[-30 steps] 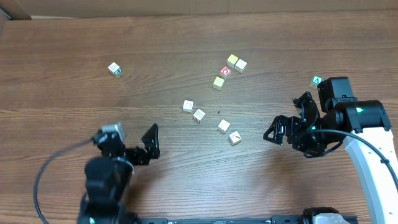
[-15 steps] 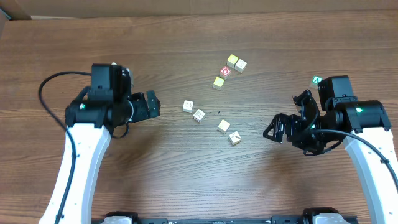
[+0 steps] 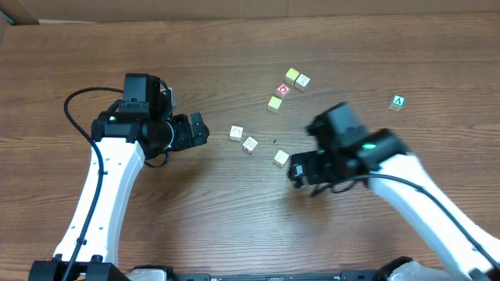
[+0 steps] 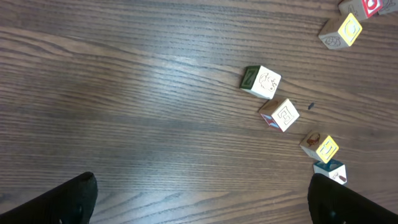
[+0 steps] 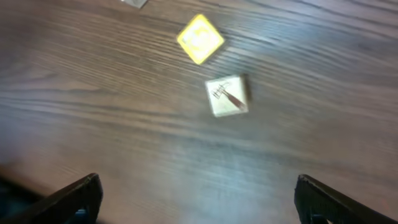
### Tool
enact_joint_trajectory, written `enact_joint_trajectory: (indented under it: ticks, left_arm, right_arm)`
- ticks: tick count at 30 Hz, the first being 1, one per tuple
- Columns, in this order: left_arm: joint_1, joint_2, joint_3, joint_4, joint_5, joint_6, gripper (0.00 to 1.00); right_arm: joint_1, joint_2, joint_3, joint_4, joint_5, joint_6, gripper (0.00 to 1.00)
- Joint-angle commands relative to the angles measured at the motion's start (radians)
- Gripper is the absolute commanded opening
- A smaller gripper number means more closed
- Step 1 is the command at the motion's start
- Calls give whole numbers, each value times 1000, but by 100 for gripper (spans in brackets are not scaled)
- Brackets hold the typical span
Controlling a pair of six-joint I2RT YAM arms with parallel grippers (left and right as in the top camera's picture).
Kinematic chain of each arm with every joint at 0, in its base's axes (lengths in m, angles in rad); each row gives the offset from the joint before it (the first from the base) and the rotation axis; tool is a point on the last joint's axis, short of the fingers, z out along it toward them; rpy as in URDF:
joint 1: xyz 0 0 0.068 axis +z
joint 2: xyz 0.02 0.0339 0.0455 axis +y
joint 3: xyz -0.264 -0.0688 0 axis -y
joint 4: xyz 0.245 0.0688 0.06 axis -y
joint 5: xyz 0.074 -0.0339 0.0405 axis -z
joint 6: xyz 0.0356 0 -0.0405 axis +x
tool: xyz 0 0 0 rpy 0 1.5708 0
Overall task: Flip 5 blocks
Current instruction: 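Move the right gripper over the hammer-picture block near center, then grasp the hammer-picture block with the right gripper and lift it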
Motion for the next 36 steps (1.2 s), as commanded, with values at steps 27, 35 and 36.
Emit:
enact_joint_trajectory:
  ticks: [27, 35, 36]
  left_arm:
    - [-7, 1, 22, 28, 15, 19, 100]
    - [-7, 1, 22, 28, 16, 19, 100]
    - [-7, 1, 22, 29, 16, 19, 100]
  right_arm:
    - [34, 283, -15, 156, 191, -97, 69]
    - [36, 283, -46, 158, 111, -151, 70]
    - [37, 283, -46, 159, 101, -151, 70]
